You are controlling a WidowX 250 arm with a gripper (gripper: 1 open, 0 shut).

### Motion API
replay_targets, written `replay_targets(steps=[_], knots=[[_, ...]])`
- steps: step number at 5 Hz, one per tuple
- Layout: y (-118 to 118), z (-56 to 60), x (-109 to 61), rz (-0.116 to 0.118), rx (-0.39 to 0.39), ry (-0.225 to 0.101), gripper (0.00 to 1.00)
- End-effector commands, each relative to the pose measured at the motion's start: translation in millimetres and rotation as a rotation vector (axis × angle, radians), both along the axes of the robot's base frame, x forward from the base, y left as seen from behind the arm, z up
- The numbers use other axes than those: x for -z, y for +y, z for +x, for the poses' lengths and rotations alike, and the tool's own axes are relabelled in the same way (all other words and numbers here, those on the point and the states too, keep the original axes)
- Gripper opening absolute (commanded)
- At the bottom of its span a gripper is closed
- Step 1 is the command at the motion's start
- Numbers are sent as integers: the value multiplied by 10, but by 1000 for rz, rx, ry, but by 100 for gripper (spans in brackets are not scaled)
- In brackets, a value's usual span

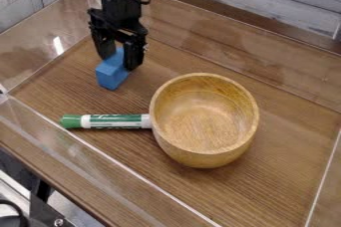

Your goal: Put the blue block in the brown bowl

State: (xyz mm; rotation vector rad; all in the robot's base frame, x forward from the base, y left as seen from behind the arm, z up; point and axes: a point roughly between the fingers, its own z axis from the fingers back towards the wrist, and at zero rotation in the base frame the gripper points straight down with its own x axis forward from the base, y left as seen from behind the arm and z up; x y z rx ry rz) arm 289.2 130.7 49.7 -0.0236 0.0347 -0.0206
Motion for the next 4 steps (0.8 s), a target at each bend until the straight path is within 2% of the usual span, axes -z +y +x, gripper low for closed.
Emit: replay_targets(steps=[1,2,3,4], knots=[[69,81,-75,12,0,-44,100],[75,85,-44,8,0,-45,100],[85,80,4,4,5,-43,0],[78,76,-7,2,8,-39,0]])
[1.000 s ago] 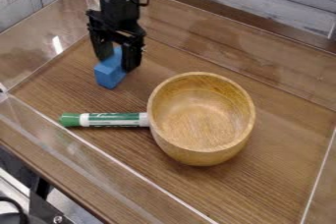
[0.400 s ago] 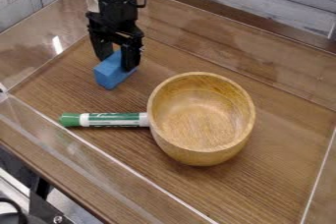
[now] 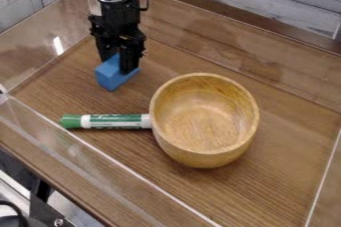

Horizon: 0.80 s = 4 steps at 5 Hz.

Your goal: Put the blue block in the brown bowl

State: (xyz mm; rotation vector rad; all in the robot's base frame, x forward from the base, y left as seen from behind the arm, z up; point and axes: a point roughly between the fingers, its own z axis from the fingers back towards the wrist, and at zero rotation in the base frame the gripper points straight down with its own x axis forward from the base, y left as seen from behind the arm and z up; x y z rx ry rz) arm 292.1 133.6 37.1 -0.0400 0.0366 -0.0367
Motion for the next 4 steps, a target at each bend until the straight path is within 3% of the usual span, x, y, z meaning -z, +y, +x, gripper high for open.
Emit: replay_targets(steps=[1,4], knots=[[35,42,-183,19,-7,-34,0],[-10,33,-338,22,-4,-16,0]])
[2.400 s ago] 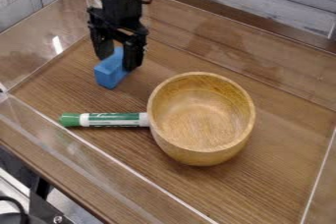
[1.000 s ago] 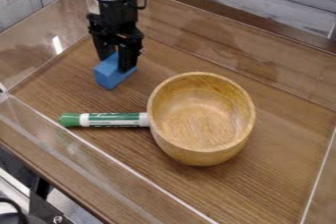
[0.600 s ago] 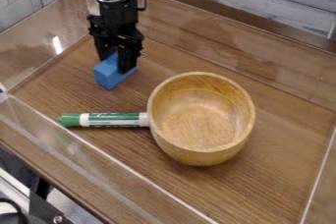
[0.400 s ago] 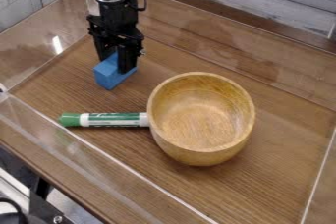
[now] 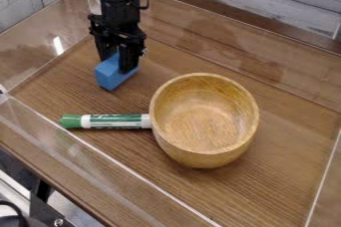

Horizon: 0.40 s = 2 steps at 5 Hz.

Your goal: Put the blue block in the brown bowl

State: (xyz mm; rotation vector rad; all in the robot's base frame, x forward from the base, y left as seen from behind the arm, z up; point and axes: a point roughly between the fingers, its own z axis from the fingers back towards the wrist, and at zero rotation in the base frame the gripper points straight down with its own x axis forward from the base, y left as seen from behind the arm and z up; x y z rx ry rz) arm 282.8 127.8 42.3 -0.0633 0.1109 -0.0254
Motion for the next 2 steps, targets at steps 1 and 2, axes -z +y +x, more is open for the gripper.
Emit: replay_targets(steps=[1,2], knots=[[32,123,-341,44,6,-85,0],[17,120,-396,44,6,-80,0]])
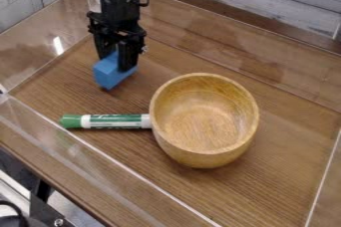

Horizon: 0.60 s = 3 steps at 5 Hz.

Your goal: Put the blue block in the brown bowl

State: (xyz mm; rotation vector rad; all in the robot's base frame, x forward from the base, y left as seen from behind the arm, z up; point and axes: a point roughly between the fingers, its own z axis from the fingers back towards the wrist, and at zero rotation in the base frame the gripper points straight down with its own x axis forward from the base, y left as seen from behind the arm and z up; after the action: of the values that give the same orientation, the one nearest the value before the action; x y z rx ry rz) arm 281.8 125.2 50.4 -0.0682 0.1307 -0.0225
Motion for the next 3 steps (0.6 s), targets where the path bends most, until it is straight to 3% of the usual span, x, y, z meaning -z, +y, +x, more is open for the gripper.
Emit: replay_targets(steps=[1,3], knots=[[26,127,-377,49,12,-94,0],[-49,120,-506,50,23,-97,0]])
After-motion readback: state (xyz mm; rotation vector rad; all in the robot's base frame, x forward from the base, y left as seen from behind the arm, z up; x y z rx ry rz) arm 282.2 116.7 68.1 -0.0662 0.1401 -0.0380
